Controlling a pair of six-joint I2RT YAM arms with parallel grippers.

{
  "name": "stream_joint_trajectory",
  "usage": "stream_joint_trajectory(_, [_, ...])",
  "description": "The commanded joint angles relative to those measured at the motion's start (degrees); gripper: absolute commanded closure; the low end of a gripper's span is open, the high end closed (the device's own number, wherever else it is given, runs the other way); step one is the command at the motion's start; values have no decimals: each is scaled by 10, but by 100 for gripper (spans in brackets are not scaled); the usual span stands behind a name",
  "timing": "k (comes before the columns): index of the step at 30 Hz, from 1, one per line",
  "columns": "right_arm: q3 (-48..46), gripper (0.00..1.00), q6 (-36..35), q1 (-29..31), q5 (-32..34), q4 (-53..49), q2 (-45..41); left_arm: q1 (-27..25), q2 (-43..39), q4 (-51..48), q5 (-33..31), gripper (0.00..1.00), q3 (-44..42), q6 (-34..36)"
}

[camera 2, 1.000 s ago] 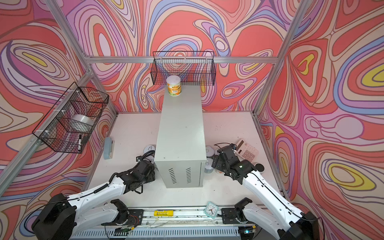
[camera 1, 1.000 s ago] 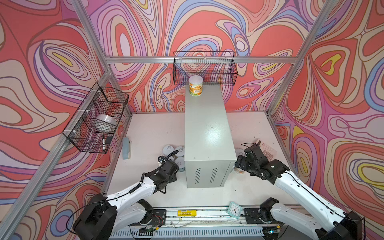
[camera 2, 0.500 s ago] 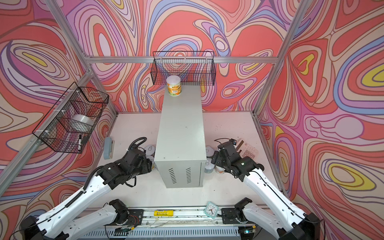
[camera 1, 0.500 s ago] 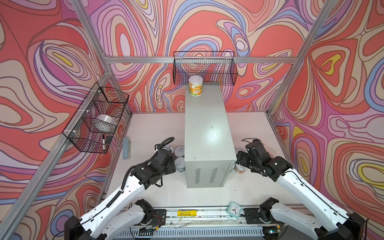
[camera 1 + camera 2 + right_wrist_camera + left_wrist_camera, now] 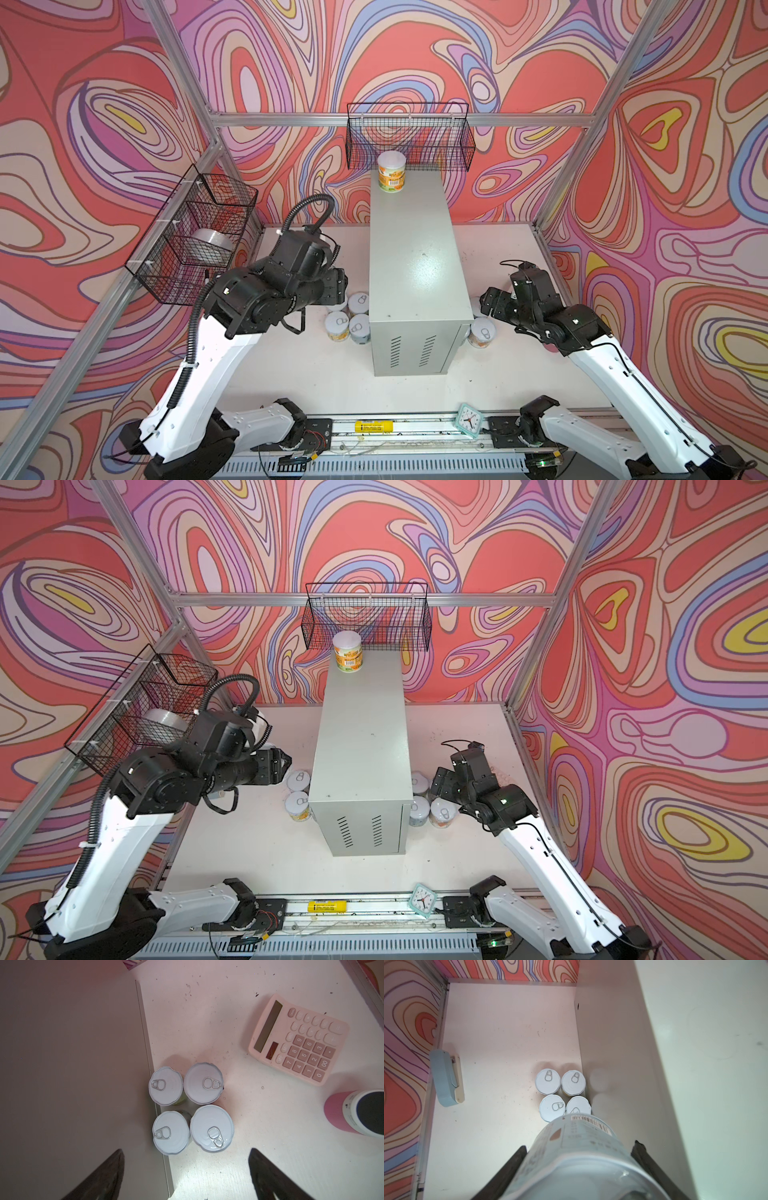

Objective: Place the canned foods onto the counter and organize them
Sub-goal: 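Lift the can with the left gripper and carry it over the cabinet top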

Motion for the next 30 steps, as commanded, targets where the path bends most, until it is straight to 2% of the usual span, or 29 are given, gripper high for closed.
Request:
stream_joint_trajectory(1, [23,4,-34,-16,-23,-17,-1,-2,51,-95,2,100,113,51])
stream_joint_trajectory(7, [61,3,-56,-33,-19,-34,1,-25,185,-184,-7,100,355,92])
stream_joint_trajectory(8, [68,4,-59,-35,-17,-37,2,-36,195,-177,-16,100,372,97])
stream_joint_trajectory(11, [92,4,-66,-37,-9,-45,11,-45,224,-169,2,100,396,101])
stream_joint_trajectory(16, [144,4,-73,-38,-3,-60,33,-76,272,-153,-19,100,443,115])
stream_joint_trajectory(23, [227,4,-100,-38,18,-86,53,-82,319,-79,28,100,455,133])
stream_joint_trajectory(30, [264,5,-103,-38,2,-88,61,-90,373,-21,68,100,475,141])
